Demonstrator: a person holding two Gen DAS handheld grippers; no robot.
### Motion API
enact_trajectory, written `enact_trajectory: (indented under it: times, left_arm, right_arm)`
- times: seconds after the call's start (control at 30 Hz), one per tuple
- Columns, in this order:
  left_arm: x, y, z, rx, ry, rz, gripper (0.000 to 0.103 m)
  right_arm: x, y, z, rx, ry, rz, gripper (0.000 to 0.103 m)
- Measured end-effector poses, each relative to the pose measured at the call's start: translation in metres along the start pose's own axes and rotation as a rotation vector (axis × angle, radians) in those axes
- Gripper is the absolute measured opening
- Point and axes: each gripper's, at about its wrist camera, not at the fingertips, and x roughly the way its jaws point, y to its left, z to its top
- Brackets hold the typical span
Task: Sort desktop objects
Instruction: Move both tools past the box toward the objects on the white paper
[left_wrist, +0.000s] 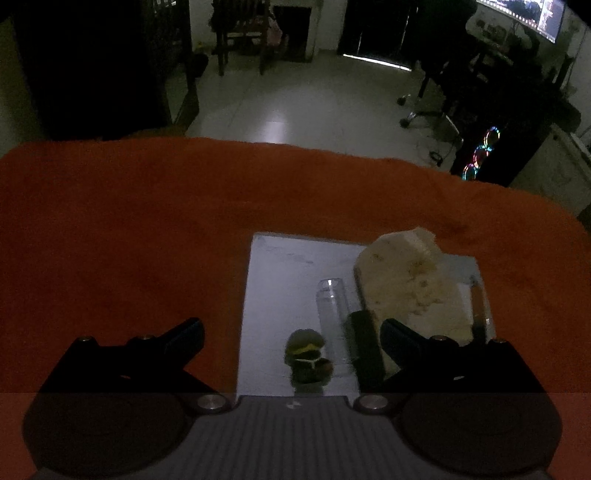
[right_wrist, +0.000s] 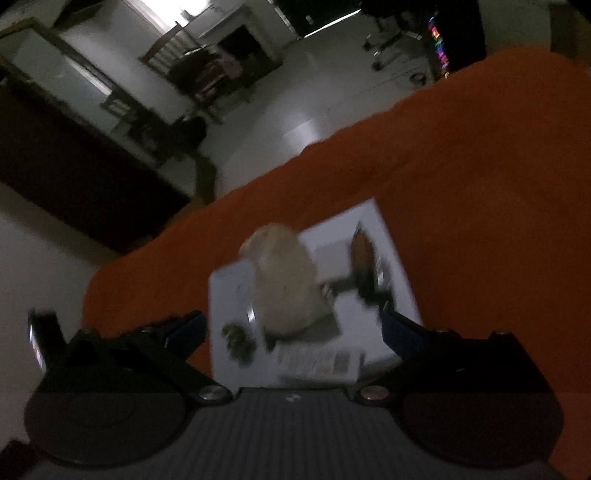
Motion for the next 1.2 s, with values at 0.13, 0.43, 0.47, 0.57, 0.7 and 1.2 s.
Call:
enact_trajectory:
  times: [0.13, 0.43, 0.47, 0.57, 0.7, 1.2]
  left_arm:
    - [0.012, -0.001, 0.002, 0.025, 0.045, -0.008, 0.103]
    - [0.036, -0.005, 0.004, 0.016, 0.141, -0.024, 0.103]
    - [0.037, -0.005, 0.003, 0.014, 0.154, -0.025, 0.103]
    - [0.038, -0.007, -0.002, 0.021, 0.166, -0.017, 0.103]
    - [0.039, -0.006, -0.001, -0.01, 0.154, 0.006, 0.103]
    - [0.085, 0.007, -0.011, 0.026, 0.2, 0.004, 0.102]
  right_arm:
    - [0.005, 0.005, 0.033, -0.038, -0.036, -0.068, 0.103]
    - [0.028, 0.015, 0.074, -0.061, -0.013, -0.098, 0.103]
    - [0.029, 0.015, 0.079, -0.058, -0.017, -0.095, 0.103]
    - [0.032, 0.018, 0.095, -0.067, -0.017, -0.098, 0.103]
    - [0.044, 0.026, 0.11, -0.1, -0.014, -0.119, 0.103]
    - [0.144, -0.004, 0.081, -0.063, 0.128, -0.112, 0.103]
